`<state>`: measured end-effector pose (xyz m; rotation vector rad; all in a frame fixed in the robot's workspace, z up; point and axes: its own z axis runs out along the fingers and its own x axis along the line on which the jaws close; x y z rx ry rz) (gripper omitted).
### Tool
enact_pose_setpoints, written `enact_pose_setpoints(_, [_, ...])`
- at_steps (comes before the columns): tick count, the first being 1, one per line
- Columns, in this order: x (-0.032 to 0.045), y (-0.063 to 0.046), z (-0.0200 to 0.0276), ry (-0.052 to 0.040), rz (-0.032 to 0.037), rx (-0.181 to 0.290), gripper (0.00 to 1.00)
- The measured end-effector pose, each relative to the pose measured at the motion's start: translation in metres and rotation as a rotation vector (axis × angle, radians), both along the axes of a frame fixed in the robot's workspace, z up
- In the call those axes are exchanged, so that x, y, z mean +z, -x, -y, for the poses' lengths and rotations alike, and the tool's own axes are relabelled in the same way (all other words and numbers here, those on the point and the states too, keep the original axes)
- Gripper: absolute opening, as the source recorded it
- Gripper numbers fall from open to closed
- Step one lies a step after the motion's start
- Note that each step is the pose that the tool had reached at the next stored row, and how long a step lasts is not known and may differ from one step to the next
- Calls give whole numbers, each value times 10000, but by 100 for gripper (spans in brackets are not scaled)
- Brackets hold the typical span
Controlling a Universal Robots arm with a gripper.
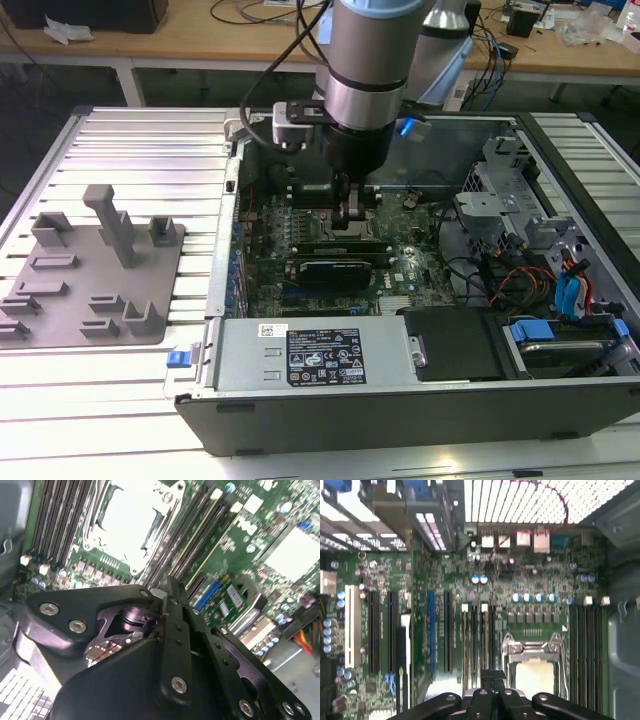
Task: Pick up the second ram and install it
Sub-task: 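Press down the second ram until it locks into place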
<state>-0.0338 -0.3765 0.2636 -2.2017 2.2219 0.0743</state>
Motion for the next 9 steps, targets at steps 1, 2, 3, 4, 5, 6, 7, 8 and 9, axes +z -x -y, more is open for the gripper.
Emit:
enact_pose_setpoints(1, [0,-31,0,-1,1,1,8])
enact_pose_setpoints(2, [-1,-59,0,-1,0,2,8])
enact_pose_setpoints(3, [-1,-141,0,0,0,0,8])
enact_pose_setpoints(4, [-1,-147,0,-1,0,2,8])
enact_pose_setpoints(5, [-1,-148,0,0,0,0,8])
enact_pose_setpoints(6, [-1,-149,0,-1,0,1,8])
enact_pose_setpoints(7, [-1,-151,0,-1,0,1,8])
enact_pose_setpoints(8, [-1,-152,0,-1,0,1,8])
enact_pose_setpoints(9, [-1,-153,0,0,0,1,8])
